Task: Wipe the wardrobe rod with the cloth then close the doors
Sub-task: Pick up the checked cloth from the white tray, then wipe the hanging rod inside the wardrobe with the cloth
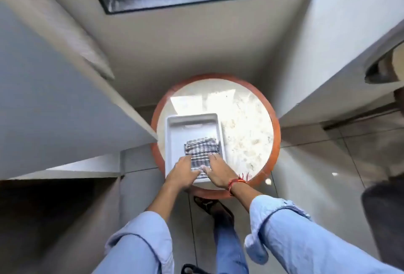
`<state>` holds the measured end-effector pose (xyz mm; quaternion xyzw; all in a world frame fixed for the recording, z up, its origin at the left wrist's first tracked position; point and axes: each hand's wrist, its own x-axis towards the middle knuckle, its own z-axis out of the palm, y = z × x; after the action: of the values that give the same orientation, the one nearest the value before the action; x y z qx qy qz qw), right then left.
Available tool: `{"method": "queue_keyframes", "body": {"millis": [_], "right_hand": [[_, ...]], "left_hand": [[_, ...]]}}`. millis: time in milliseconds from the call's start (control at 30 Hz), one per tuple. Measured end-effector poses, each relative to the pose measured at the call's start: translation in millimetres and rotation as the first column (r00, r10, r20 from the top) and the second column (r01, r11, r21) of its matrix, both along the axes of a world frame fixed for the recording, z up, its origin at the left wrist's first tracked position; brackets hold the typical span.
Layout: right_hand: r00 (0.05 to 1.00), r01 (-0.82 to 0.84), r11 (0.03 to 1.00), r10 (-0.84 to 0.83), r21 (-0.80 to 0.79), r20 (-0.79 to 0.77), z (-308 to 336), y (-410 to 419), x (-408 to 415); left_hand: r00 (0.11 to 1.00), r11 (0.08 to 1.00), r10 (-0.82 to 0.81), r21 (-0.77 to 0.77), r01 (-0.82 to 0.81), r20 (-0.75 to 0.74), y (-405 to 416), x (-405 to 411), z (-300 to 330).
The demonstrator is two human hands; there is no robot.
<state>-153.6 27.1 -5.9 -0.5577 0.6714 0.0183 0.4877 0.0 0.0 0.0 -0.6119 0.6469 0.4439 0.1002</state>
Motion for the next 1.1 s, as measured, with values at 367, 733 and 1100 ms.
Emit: {"method": "queue_keyframes", "body": {"millis": [367, 733, 1100], "right_hand": [[0.948, 0.318, 0.928, -0.316, 0.196, -0.044, -73.8, -50.3, 7.6], [0.705, 0.586, 0.720, -0.679, 0.372, 0.205, -31.4, -46.7, 25.5], [0.479, 0.030, 0.818, -0.516, 0.575, 0.710, 190.8, 48.2, 237.5]], "left_hand": [[0.722, 0.711, 0.682, 0.127, -0.691, 0.112, -44.8, -41.5, -94.8], [0.726, 0.744, 0.666, 0.081, -0.664, -0.172, -26.1, -13.0, -17.7], [0.542, 0.424, 0.760, -0.359, -0.831, -0.358, 110.8, 219.5, 226.4]]}}
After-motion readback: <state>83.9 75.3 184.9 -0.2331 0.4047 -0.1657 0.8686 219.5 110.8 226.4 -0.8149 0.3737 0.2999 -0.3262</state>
